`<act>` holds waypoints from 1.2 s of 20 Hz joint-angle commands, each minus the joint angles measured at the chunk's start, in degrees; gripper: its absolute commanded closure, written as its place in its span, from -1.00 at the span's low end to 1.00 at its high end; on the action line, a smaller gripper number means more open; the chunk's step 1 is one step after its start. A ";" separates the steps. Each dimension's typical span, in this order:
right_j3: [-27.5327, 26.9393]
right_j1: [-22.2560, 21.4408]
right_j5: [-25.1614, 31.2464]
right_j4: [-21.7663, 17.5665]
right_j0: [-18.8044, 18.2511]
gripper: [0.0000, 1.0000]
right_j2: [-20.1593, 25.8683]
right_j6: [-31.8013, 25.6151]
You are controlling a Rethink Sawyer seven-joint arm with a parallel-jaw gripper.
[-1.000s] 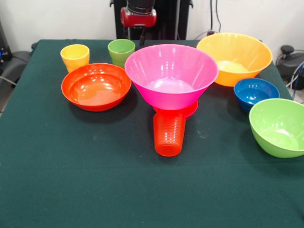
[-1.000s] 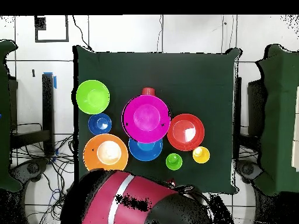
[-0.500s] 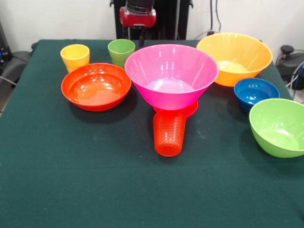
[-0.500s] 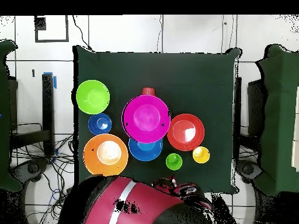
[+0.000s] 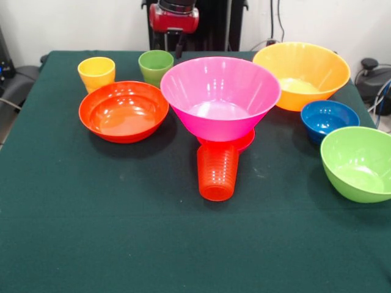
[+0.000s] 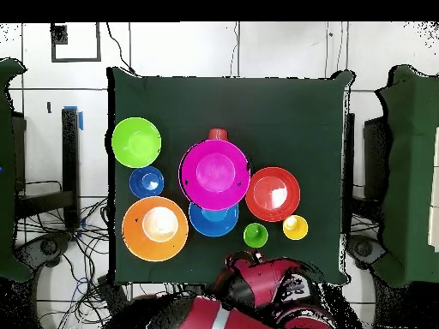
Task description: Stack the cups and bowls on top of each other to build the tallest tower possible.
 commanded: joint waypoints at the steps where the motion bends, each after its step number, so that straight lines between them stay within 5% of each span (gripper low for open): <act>1: -0.61 -5.96 10.07 -1.59 -0.69 -1.00 11.07 -2.21; 12: 0.72 -9.24 19.65 -0.07 -2.35 -1.00 14.91 -3.72; 19: -3.06 -6.01 19.85 -1.89 5.02 -1.00 4.16 4.41; 24: -2.32 -7.19 21.41 -0.78 7.20 -1.00 1.26 4.83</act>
